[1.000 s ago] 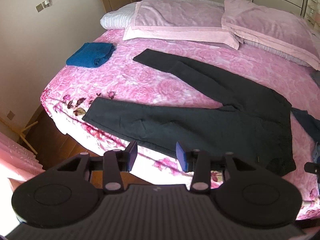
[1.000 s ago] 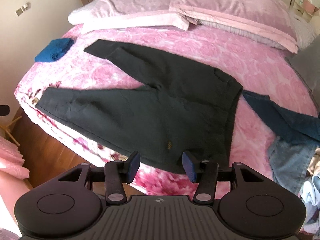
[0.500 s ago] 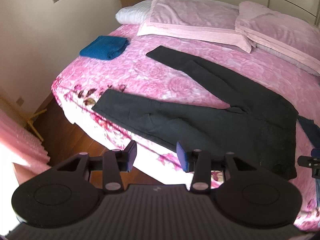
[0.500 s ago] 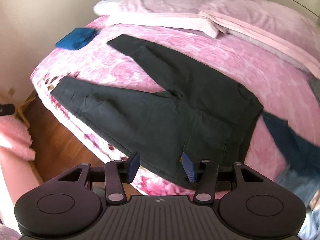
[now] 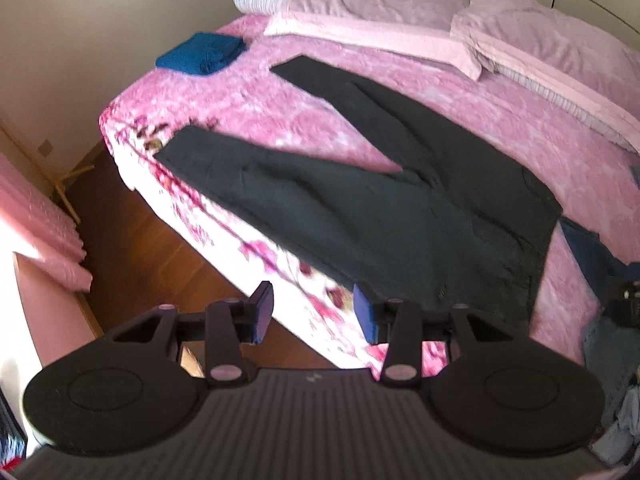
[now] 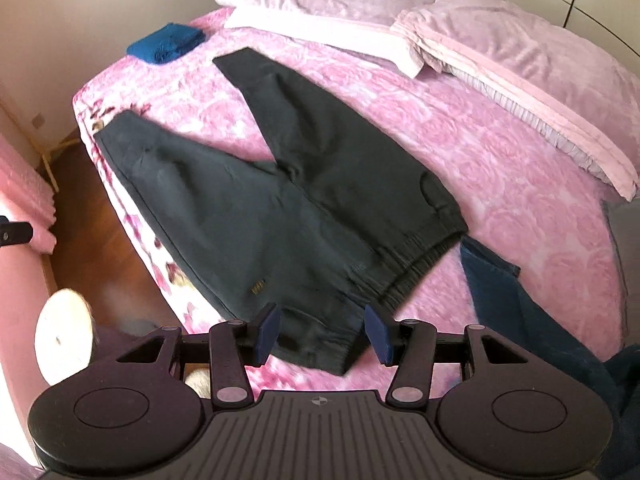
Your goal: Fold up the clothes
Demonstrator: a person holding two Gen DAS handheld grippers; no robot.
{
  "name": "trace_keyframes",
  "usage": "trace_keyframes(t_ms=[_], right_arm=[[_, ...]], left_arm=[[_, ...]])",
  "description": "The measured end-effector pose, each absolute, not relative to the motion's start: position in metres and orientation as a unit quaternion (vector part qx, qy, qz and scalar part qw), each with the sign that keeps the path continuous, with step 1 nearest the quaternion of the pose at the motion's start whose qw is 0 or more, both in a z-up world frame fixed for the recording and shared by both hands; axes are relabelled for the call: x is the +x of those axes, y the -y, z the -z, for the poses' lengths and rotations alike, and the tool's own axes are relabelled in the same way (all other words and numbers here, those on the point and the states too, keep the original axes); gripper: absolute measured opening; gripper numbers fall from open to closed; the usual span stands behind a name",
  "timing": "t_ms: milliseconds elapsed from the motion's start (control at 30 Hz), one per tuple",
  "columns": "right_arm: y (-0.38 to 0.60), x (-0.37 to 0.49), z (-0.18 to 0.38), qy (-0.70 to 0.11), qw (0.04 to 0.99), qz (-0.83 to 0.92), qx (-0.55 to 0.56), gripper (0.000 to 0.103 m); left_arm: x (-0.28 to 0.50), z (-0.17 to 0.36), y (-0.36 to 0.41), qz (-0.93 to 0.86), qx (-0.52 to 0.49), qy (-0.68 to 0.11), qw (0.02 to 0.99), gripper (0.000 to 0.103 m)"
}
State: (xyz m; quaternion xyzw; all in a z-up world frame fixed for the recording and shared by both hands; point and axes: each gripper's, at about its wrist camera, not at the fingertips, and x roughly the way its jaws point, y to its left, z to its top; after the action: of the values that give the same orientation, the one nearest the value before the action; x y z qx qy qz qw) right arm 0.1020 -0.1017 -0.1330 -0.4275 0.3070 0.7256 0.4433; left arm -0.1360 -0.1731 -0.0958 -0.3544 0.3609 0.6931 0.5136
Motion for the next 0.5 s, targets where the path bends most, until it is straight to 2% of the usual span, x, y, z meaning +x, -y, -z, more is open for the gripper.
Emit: trace_keyframes(t_ms=[500], right_arm=[[0.116,0.120,0.133,-0.291,0.400,-0.752,-0.436,0.051]], left_arm=[[-0.102,0.087,0.204,-0.711,-0.353,-0.354,0.495,0.040]])
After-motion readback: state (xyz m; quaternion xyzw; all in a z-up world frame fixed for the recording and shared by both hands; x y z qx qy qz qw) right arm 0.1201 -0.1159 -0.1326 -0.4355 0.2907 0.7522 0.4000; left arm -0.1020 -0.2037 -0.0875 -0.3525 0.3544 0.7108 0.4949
